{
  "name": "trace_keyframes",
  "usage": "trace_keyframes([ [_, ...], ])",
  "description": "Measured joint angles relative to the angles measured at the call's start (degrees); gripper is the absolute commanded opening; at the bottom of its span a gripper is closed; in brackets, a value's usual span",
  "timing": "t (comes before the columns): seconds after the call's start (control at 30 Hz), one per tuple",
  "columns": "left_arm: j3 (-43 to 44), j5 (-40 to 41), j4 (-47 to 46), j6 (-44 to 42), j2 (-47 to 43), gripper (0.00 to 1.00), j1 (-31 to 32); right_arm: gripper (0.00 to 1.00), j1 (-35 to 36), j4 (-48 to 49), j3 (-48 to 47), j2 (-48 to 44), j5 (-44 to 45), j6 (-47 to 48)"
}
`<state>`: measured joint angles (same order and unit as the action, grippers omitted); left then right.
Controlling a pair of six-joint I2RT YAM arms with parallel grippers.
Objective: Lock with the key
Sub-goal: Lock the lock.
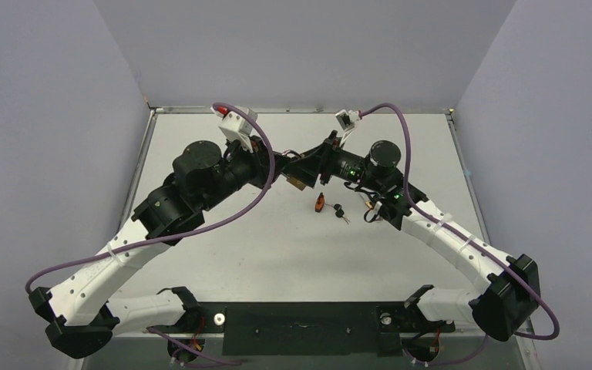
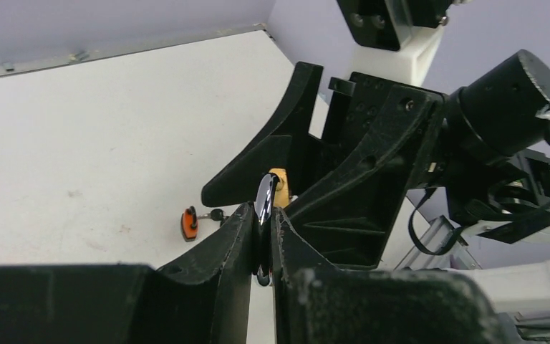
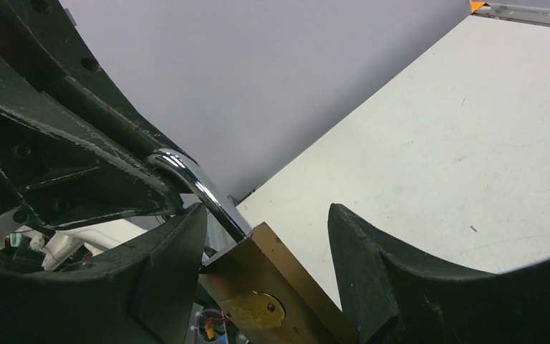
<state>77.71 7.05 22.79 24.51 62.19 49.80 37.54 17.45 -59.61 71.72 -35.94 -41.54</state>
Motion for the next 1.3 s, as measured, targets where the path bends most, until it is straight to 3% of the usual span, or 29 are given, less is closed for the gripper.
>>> trace_keyframes([
  [0.37,2.0,-10.9,-2.1,1.8,2.2,0.00,-1.2,0.72,-1.6,4.4,3.9,-2.3,-0.5,-0.9],
  [0.87,5.8,-21.3,-1.0,3.4,3.1,0.00,-1.8,0.76,-2.6,7.0,7.5,-9.2,-1.9,-1.3],
  [1.3,6.0,-16.8,2.4,3.7,3.1,0.00,-2.4,0.75,-3.0,0.4,7.3,-10.6,3.2,2.4],
])
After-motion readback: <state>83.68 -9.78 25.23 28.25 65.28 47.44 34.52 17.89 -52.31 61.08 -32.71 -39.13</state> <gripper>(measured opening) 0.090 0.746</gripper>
